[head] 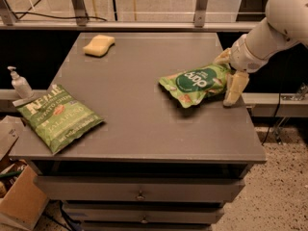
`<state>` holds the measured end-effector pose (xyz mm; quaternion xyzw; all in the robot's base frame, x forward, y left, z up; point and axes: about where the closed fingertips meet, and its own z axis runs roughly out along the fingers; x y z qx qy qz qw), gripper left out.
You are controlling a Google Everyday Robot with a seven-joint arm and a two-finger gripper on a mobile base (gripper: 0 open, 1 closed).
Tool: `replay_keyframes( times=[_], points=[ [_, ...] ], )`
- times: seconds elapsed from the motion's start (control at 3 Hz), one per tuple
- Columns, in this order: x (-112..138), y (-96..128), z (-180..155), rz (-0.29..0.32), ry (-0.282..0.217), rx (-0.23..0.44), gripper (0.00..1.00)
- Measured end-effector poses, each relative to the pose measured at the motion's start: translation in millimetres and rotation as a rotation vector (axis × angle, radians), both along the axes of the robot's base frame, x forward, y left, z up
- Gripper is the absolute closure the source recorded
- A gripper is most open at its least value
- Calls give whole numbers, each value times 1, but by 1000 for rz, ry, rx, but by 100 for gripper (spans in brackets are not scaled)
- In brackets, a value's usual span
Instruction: Move green rice chip bag near green jalapeno chip bag
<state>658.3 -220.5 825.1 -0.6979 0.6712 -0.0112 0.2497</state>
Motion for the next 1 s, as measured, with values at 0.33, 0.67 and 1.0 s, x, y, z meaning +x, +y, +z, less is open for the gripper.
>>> replay_keyframes(
  times=[0.33,0.67,1.0],
  points=[
    [0,0,6,0,0,0,64],
    [0,0,8,0,0,0,87],
    [0,0,8,0,0,0,100]
  ],
)
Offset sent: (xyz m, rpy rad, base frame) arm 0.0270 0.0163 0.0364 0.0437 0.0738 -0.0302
